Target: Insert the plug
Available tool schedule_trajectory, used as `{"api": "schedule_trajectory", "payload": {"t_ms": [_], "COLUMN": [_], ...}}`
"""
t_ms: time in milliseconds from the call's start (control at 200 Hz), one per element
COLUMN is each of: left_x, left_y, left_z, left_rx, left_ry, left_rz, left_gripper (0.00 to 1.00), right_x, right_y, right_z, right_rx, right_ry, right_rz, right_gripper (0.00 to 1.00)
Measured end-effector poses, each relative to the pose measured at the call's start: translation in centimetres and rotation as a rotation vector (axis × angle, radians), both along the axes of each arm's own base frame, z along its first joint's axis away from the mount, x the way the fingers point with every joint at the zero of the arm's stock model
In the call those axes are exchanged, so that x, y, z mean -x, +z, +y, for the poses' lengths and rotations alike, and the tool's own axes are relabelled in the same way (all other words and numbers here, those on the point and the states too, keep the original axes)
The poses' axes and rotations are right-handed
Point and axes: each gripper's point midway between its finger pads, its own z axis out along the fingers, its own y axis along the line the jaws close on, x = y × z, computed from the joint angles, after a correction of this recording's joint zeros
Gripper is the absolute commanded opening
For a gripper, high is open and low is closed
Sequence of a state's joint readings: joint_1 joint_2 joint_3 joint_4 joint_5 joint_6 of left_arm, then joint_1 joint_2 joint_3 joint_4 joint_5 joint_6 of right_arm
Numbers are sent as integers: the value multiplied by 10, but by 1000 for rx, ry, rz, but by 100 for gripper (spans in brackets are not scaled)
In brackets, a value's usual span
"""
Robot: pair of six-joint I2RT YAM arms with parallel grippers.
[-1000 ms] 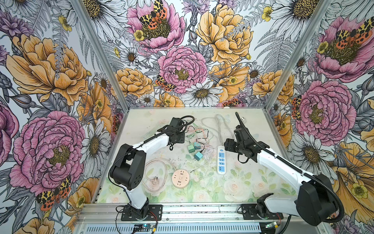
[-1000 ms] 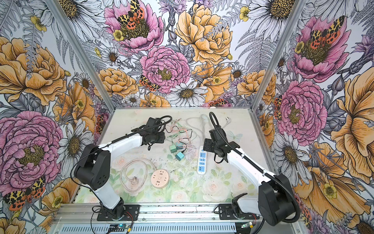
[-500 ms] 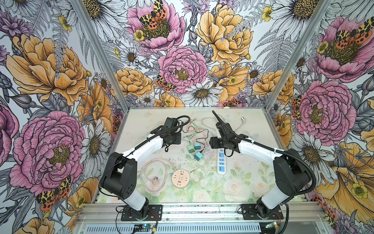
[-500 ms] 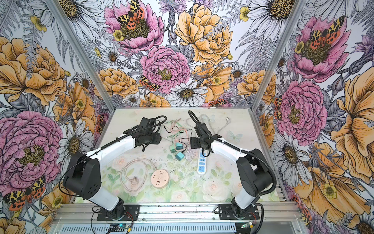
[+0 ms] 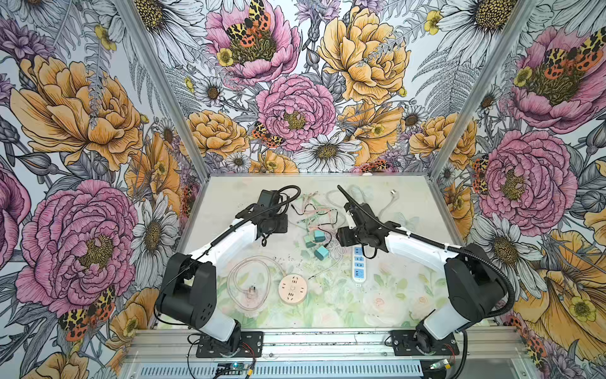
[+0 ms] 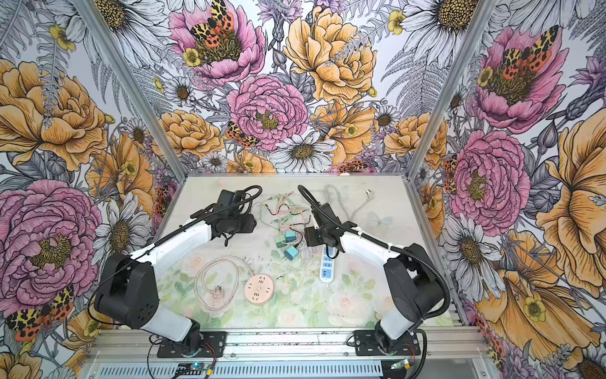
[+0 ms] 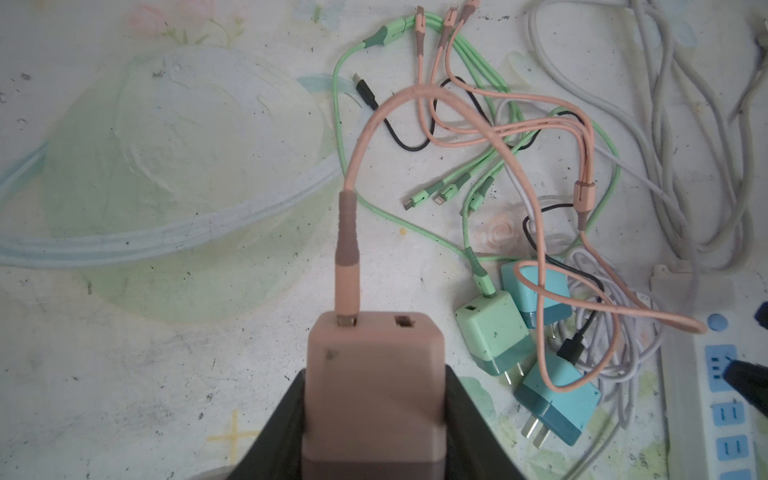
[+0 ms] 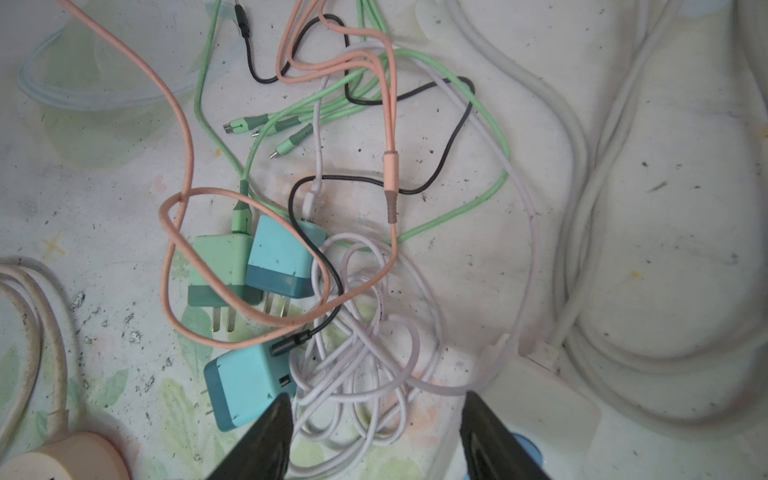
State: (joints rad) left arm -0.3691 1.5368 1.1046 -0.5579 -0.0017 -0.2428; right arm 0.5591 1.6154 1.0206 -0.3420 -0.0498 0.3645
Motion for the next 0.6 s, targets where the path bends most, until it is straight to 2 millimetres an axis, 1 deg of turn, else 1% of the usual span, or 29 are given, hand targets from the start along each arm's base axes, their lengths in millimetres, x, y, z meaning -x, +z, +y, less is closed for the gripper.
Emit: {"api": "schedule_trajectory", "payload": {"t_ms": [85,230,395,485,520,596], "left_x": [1,3,4,4,5,5], "left_y": [0,3,9,10,10,11], "left_z": [-2,-3,-5,-6,-7,-8], "left_rx": [9,20,36,42,46,54], "left_ry": [-7,-13,-21,-25,-28,-34], "left_rz": [2,0,-13,-13,-11,-9], "left_gripper": [36,36,36,36,36,36], "right_x": [-5,-13,-19,-25,-28,-36], "right_y": [-6,-15,-15,-14,-14,-14], "right_z": [5,24,42,47,47,48], "right_rx": [3,7,3,4,7,17], "right_ry": [5,46,80,78,75,69], "right_rz": [8,12,-8,-28,-40,-68], "right_gripper": [65,65,65,64,62,48]}}
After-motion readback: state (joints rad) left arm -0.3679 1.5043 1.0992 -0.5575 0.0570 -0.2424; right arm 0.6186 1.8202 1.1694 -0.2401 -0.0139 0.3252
